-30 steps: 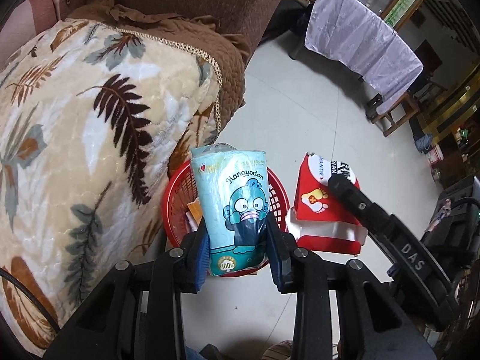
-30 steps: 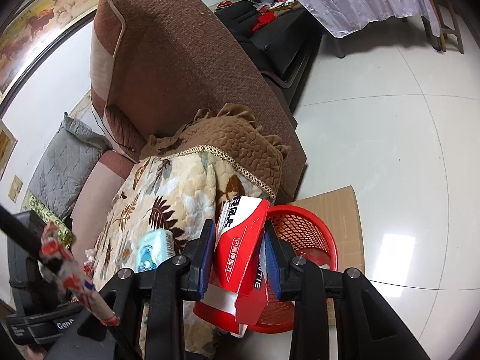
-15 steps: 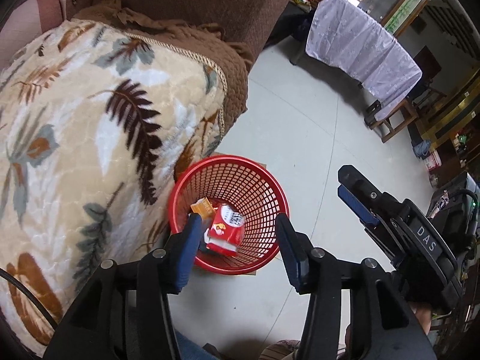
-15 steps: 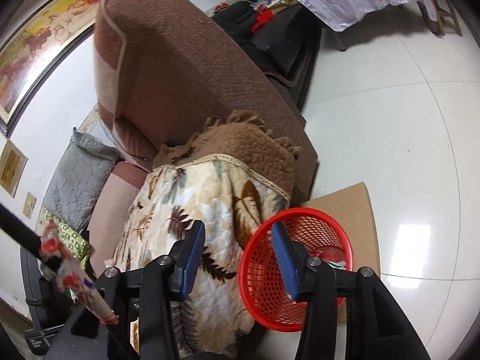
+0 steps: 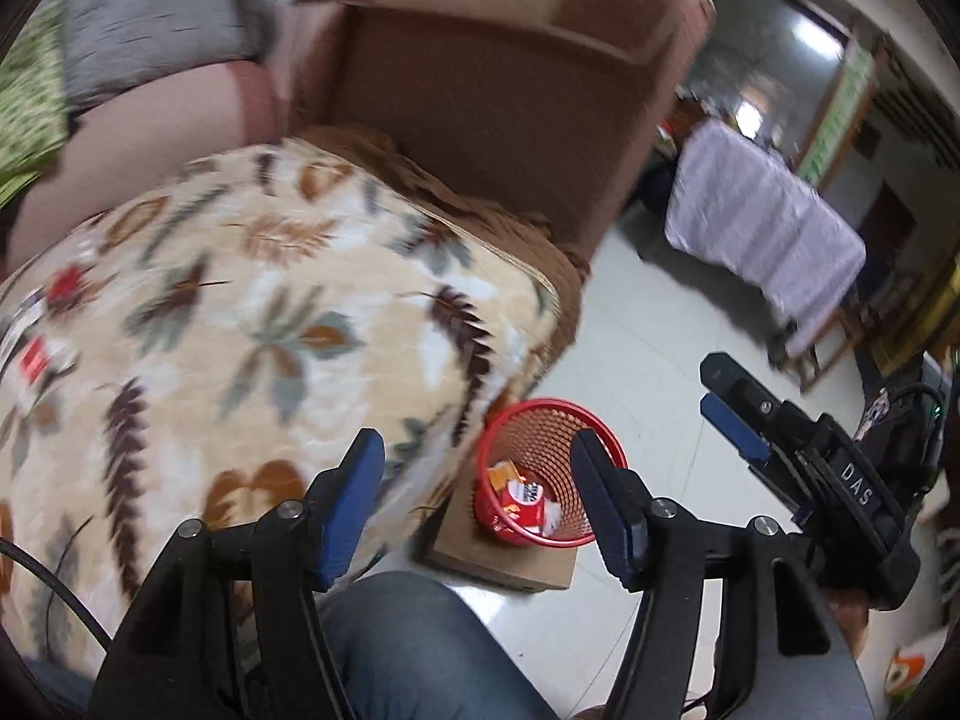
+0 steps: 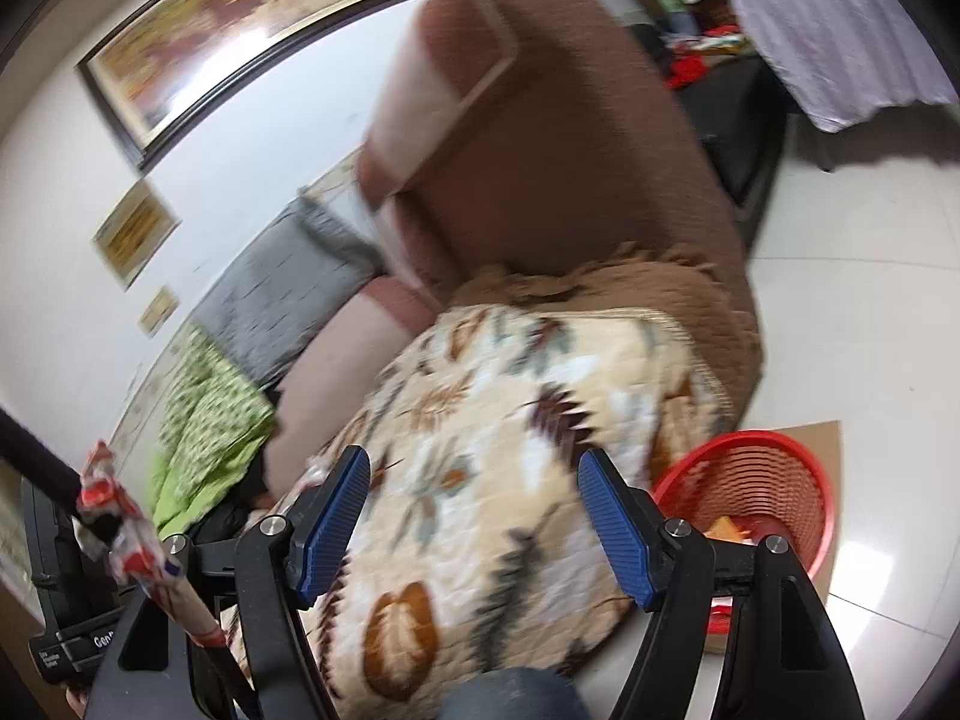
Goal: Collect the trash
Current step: 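Move both open tools back over the remaining items on the bed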
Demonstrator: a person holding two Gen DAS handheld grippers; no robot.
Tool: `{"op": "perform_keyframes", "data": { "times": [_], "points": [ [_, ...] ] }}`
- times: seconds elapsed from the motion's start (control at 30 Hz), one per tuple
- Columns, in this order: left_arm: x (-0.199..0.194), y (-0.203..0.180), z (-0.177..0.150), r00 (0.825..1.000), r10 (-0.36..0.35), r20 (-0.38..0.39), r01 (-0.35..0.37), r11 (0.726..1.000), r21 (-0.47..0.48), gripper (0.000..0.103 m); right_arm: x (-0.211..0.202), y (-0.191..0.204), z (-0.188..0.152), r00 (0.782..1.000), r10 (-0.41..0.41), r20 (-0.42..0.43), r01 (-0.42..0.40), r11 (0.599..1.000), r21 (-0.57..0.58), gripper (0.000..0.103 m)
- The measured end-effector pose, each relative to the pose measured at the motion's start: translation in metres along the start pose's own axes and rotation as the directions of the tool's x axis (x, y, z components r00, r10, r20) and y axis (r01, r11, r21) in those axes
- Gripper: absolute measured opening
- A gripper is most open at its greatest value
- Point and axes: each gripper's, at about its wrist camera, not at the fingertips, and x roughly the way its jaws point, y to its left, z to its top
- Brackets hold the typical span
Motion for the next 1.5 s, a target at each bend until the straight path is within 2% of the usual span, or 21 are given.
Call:
{"op": "perform_keyframes", "data": {
  "times": [0.13, 0.33, 0.63, 0.73, 0.93, 1.2, 1.33, 1.5],
  "points": [
    [-0.049, 0.032, -0.013, 0.996, 0.054, 0.075, -0.05, 0.997, -0.065, 0.064, 0.005, 0.035, -0.009, 0.998, 0.055, -0.034, -0.057, 0.997, -0.052, 0.077],
    [-0.104, 0.071, -0.03, 0.983, 0.102, 0.151, -0.08, 0.986, -0.146, 0.065, 0.016, 0.091, -0.027, 0.987, 0.132, -0.093, -0.144, 0.98, -0.139, 0.077],
    [-0.153, 0.118, -0.044, 0.958, 0.171, 0.231, -0.113, 0.963, -0.244, 0.067, 0.039, 0.164, -0.06, 0.951, 0.218, -0.218, -0.27, 0.931, -0.247, 0.077],
    [-0.166, 0.135, -0.048, 0.944, 0.206, 0.257, -0.132, 0.952, -0.276, 0.067, 0.048, 0.181, -0.067, 0.945, 0.22, -0.241, -0.284, 0.918, -0.275, 0.077],
    [-0.192, 0.185, -0.059, 0.9, 0.321, 0.295, -0.193, 0.9, -0.391, 0.067, 0.08, 0.212, -0.089, 0.921, 0.231, -0.313, -0.327, 0.894, -0.305, 0.077],
    [-0.202, 0.253, -0.067, 0.89, 0.372, 0.264, -0.192, 0.831, -0.522, 0.067, 0.137, 0.238, -0.113, 0.883, 0.222, -0.414, -0.369, 0.874, -0.317, 0.077],
    [-0.2, 0.283, -0.07, 0.889, 0.39, 0.239, -0.193, 0.793, -0.578, 0.067, 0.173, 0.246, -0.123, 0.854, 0.226, -0.47, -0.395, 0.868, -0.301, 0.077],
    [-0.194, 0.31, -0.063, 0.891, 0.404, 0.208, -0.209, 0.772, -0.601, 0.067, 0.215, 0.256, -0.134, 0.815, 0.24, -0.527, -0.426, 0.865, -0.265, 0.077]
  ]
}}
